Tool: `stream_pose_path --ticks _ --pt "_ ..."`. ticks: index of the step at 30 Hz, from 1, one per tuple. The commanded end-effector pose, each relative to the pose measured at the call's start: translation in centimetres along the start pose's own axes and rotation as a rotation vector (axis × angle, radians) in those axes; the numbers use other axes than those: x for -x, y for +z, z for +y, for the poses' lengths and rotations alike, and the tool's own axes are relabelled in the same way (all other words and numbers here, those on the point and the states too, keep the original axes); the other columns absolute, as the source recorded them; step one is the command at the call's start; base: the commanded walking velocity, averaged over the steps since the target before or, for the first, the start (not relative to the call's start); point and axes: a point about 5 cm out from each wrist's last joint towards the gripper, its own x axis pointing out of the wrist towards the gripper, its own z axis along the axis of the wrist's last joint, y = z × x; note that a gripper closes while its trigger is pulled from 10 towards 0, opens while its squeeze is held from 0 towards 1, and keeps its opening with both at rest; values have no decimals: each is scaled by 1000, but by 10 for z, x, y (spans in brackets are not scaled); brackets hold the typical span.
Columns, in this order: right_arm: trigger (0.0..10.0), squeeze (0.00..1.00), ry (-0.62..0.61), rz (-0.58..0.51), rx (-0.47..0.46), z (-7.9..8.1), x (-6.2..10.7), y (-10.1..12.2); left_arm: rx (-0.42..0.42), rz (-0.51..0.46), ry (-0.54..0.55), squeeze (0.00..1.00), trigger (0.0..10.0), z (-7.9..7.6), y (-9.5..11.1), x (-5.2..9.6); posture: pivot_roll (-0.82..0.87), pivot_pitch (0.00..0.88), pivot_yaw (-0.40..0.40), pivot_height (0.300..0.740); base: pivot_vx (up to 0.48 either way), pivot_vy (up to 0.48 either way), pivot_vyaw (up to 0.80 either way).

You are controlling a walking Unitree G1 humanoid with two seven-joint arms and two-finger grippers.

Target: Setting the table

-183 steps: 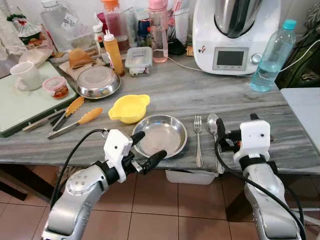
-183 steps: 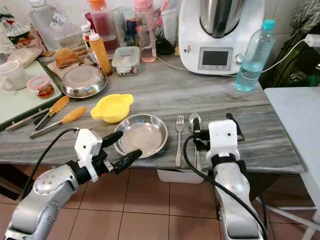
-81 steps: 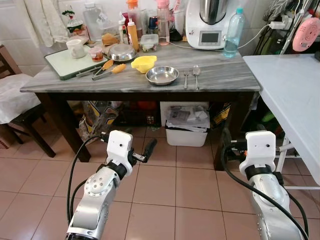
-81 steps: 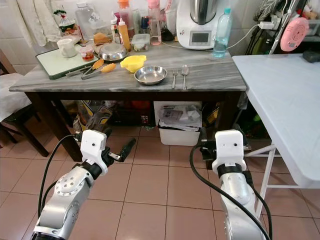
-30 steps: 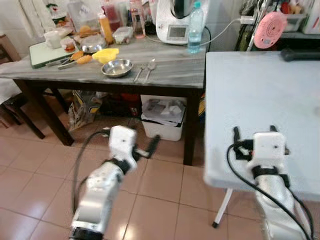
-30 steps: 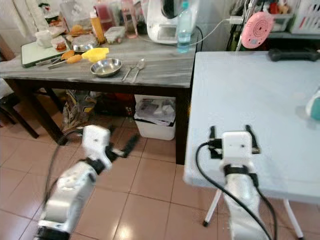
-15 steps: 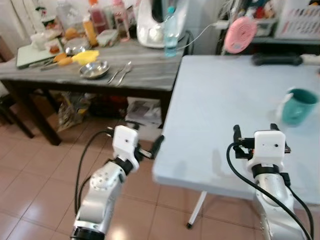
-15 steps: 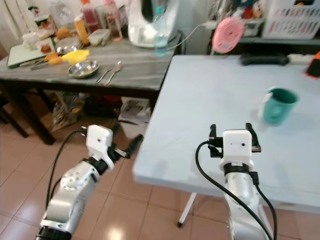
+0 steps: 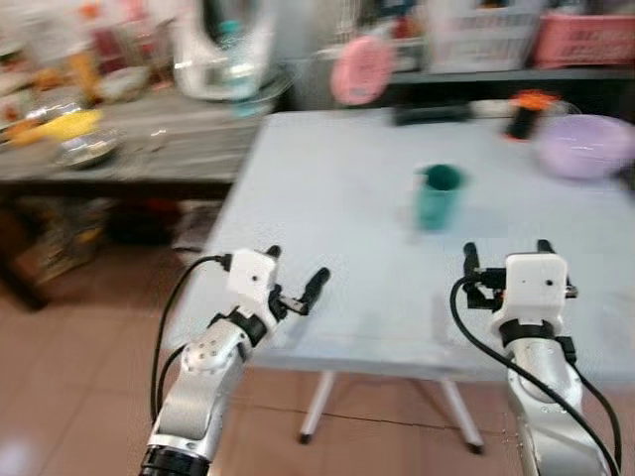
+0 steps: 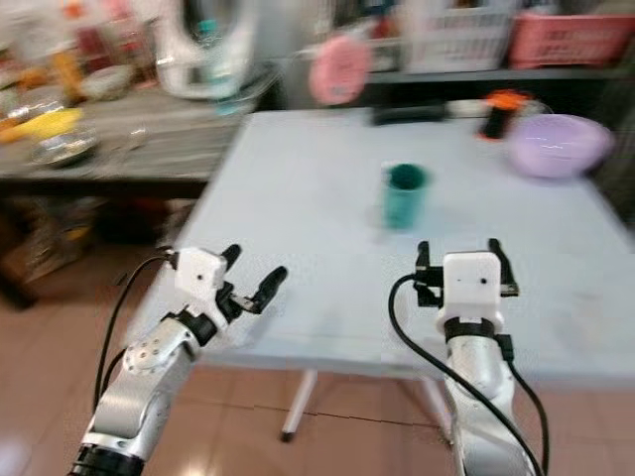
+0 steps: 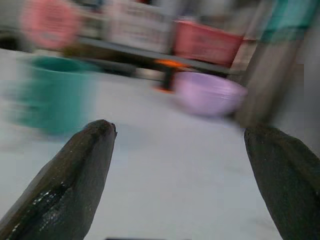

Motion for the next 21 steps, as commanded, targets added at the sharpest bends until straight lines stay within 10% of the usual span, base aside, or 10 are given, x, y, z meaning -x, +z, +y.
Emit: stream_pose_path --ticks 1,21 --pt "10000 0 26 -8 -21 10 1 2 -9 9 30 0 10000 9 -2 6 -93 0 89 740 0 0 0" --pt "10000 0 63 -30 -43 19 -1 6 -21 -8 70 0 10000 15 4 3 -91 0 95 740 0 0 0"
